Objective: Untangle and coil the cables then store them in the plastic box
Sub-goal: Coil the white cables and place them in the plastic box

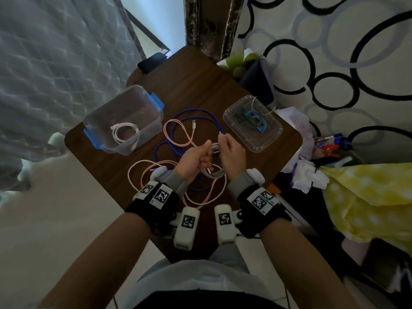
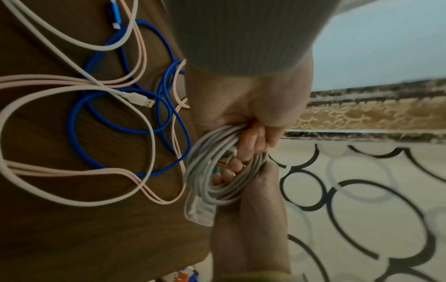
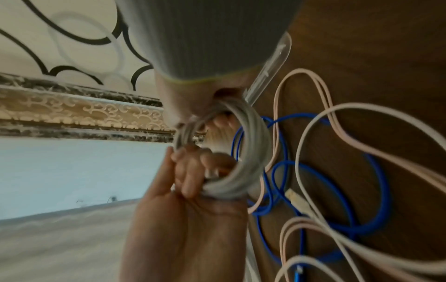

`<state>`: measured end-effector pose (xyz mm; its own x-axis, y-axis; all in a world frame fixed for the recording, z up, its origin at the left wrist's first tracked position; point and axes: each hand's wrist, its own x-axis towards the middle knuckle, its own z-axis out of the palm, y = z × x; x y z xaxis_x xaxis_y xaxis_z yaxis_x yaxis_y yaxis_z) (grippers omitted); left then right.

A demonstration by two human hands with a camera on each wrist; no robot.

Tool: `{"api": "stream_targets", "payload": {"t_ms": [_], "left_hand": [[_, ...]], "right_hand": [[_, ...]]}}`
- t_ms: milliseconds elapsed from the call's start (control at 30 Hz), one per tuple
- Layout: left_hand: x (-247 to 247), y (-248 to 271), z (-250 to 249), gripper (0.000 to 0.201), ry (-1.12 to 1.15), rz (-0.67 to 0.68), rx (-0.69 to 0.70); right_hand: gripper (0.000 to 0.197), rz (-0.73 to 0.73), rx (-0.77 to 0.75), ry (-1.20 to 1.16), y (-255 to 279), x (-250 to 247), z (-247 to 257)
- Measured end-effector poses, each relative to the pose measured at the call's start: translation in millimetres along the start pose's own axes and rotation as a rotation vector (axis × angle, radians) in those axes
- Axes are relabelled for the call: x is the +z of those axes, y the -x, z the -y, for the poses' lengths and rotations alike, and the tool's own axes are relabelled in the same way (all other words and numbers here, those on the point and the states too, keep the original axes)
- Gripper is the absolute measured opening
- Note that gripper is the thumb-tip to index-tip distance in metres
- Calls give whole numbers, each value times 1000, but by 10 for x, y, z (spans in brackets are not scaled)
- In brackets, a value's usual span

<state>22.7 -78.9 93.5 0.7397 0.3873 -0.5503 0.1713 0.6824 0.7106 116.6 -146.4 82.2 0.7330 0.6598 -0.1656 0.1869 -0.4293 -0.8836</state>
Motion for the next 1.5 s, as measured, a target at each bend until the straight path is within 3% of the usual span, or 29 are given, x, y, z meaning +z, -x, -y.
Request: {"api": "stream_targets", "payload": {"t_ms": [100,267,400,500,633,833,900,1033,1133,1233,1333,1433,1500], "left_hand": [[-83,-26,-96,38,-189,-109,36],[-141,-42,-276,36,-321,-227,118],[-178,-32,-307,34,-296,-278,96],[-192,-2,-410,30,-111,-256,52],[-220,23,-508,29,-67,-186,76],[-242,39,-558,29,-78,-189,134],[-213,37,-566,29,-73,-178,150],[-116,11,-495,30,-170,-99,236],[-33,7,-455,32,-235,-38,281],[16,-11,-453,33,-239,-10,229],[92,37,-444,31,-313,55,200],[141,108,-469,3,-443,161,221],[125,142,-500,11,-514,238,214]], "right_hand": [[24,76,-56,147,-145,-73,13],[15,-108,-155,381,-488,-418,-25],[24,-133,-207,643,-660,-602,-63],[33,-95,-222,790,-740,-586,47],[24,-103,-262,943,-705,-571,138],[18,-291,-484,770,-514,-608,220],[16,-317,-478,594,-375,-599,314],[15,-111,-166,24,-98,-562,482],[11,67,38,-275,-4,-549,522],[11,207,8,-268,59,-552,528],[14,283,-153,-73,64,-599,521],[9,296,-290,45,37,-652,558],[12,282,-337,73,0,-663,575]]}}
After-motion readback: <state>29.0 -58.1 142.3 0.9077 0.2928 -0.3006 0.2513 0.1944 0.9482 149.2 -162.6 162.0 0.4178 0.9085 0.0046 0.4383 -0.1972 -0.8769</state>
